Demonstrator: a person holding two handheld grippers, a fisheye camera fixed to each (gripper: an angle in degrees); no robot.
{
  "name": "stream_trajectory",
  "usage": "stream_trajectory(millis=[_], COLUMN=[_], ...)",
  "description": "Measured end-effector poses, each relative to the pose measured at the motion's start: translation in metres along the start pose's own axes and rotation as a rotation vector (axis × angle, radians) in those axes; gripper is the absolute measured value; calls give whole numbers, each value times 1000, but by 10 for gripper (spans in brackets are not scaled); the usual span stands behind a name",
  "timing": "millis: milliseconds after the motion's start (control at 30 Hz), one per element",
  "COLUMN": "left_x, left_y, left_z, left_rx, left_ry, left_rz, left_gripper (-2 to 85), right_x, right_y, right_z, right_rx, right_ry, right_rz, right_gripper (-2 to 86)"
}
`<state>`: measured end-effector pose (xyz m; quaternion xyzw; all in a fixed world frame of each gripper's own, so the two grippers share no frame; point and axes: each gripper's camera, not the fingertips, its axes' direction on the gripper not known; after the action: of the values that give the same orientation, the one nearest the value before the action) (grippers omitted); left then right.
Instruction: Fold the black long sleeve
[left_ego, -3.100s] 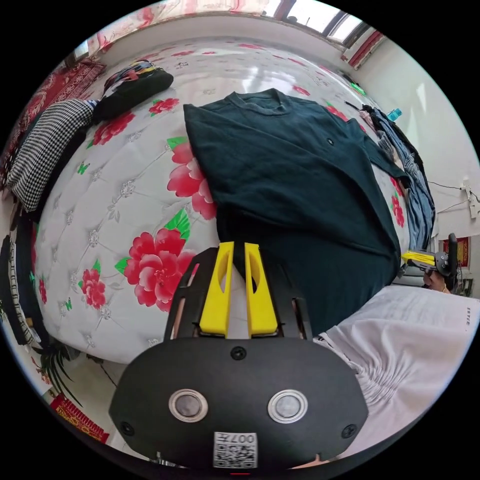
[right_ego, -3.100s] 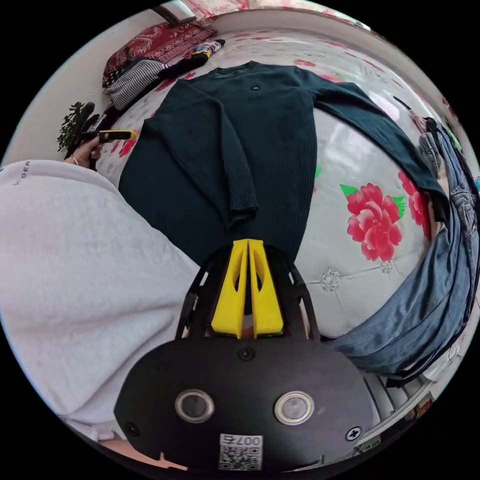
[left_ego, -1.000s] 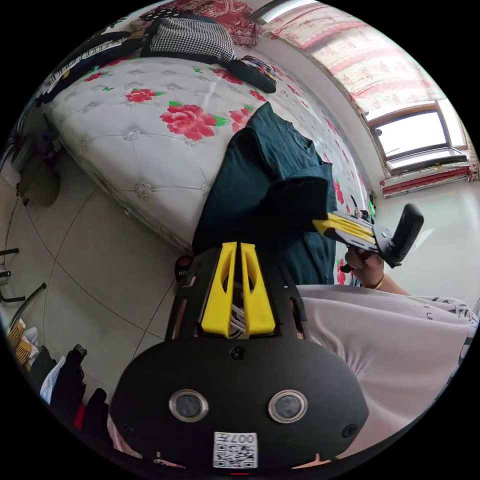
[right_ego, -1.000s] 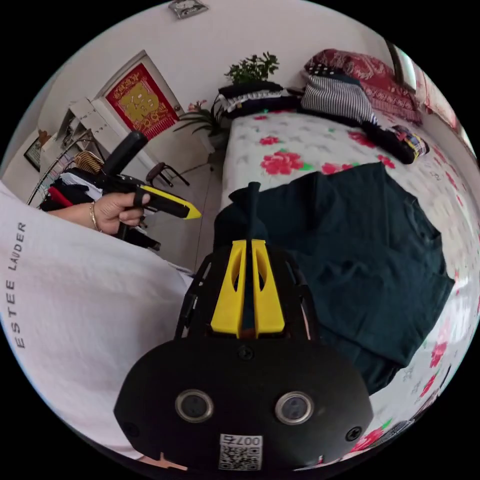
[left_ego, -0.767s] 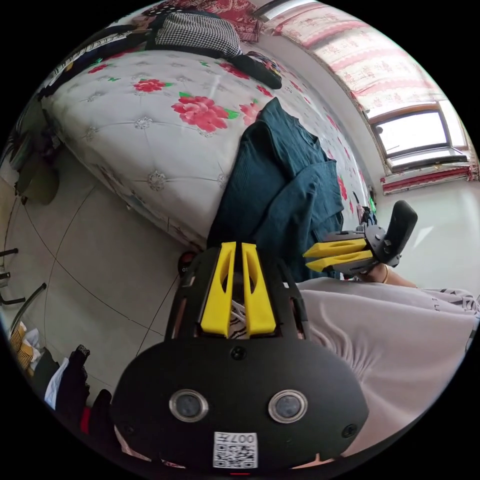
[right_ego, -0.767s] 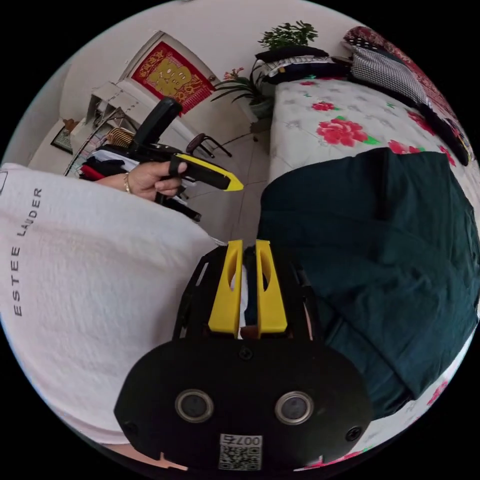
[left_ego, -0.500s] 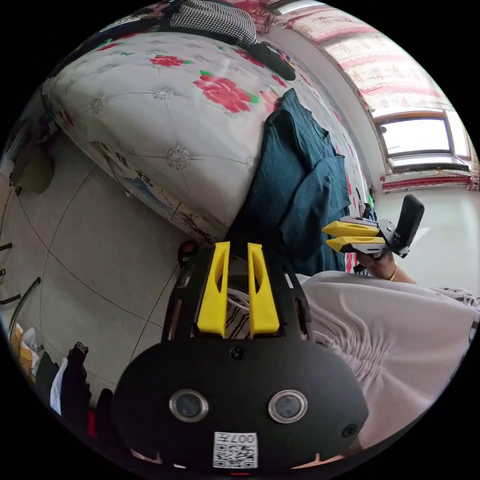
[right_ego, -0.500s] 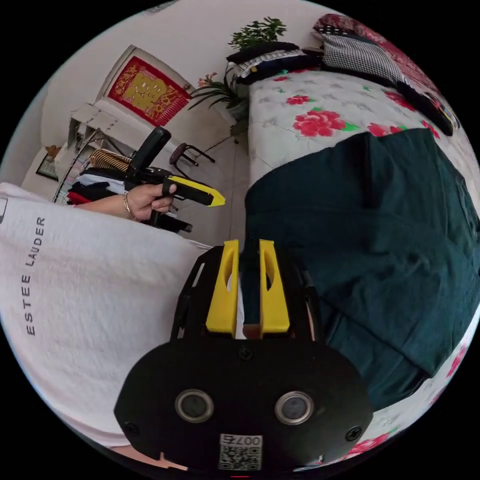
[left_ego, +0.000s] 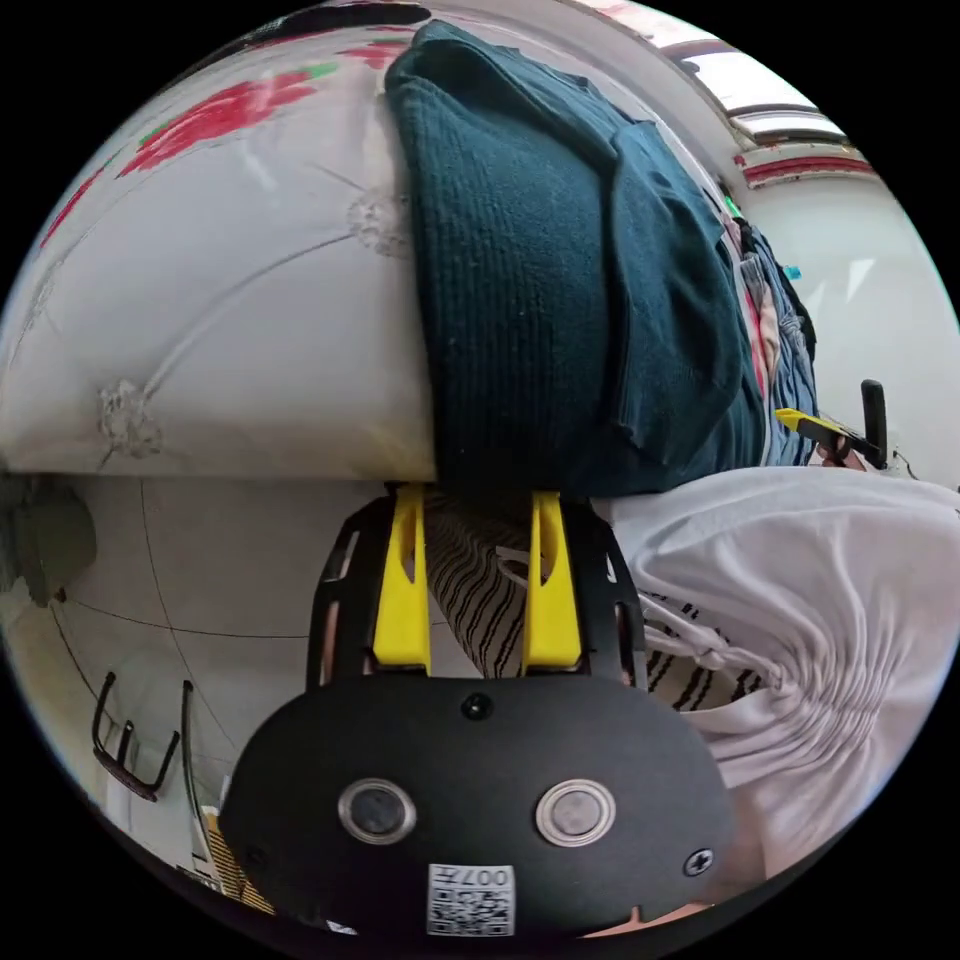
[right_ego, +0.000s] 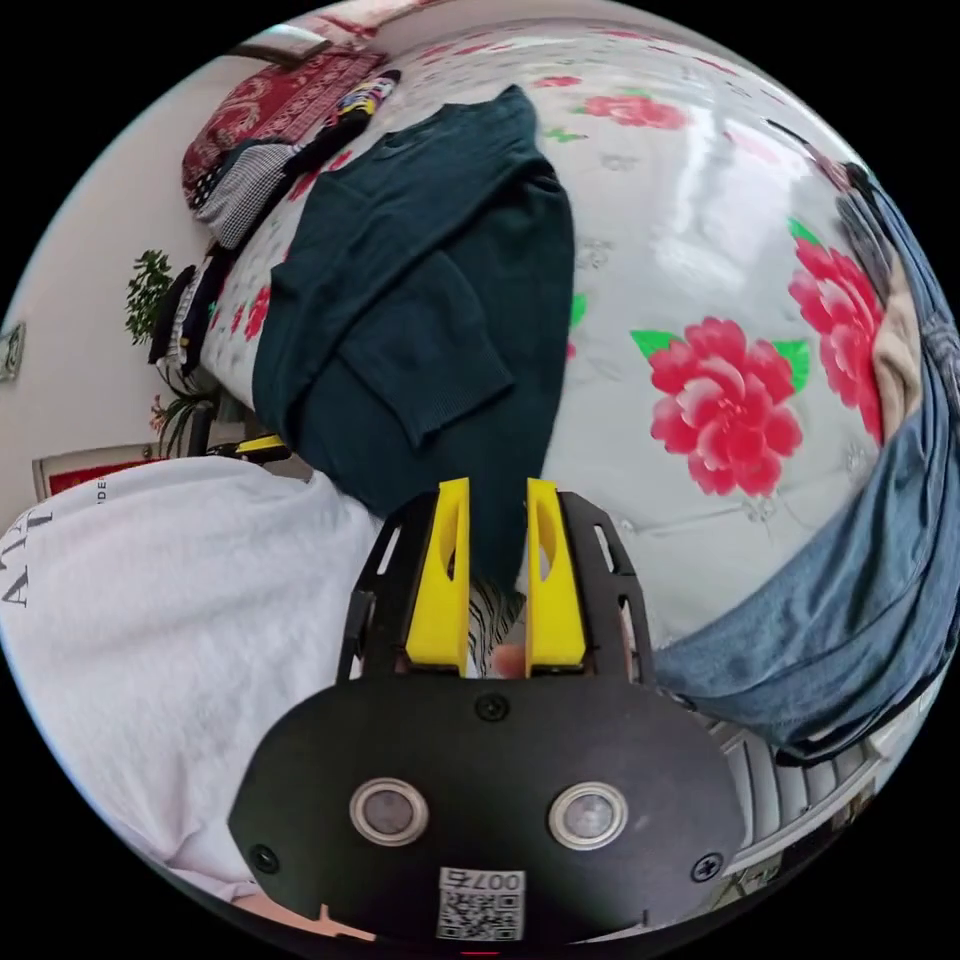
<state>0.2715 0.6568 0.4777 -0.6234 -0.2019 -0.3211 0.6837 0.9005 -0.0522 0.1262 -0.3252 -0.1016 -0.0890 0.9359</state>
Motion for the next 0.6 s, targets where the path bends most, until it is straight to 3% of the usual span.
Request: stream_trajectory(millis=[133,433,600], left_x=[17,7,1], left_y=[-23,-7,1], left_z=[14,-13,-31], left_rx=[-135,-88,-55], left_ry=[-126,46,107], left_rz=[95,124,127], left_gripper=[45,20,19], right_x=[11,5,23], right_y=[12,-3,0], right_z=[19,51,43], right_rx=[-87,-300,-291], right_ry=[-58,-25,1], right_rz=[52,-4,-54], right_gripper=[75,30,11])
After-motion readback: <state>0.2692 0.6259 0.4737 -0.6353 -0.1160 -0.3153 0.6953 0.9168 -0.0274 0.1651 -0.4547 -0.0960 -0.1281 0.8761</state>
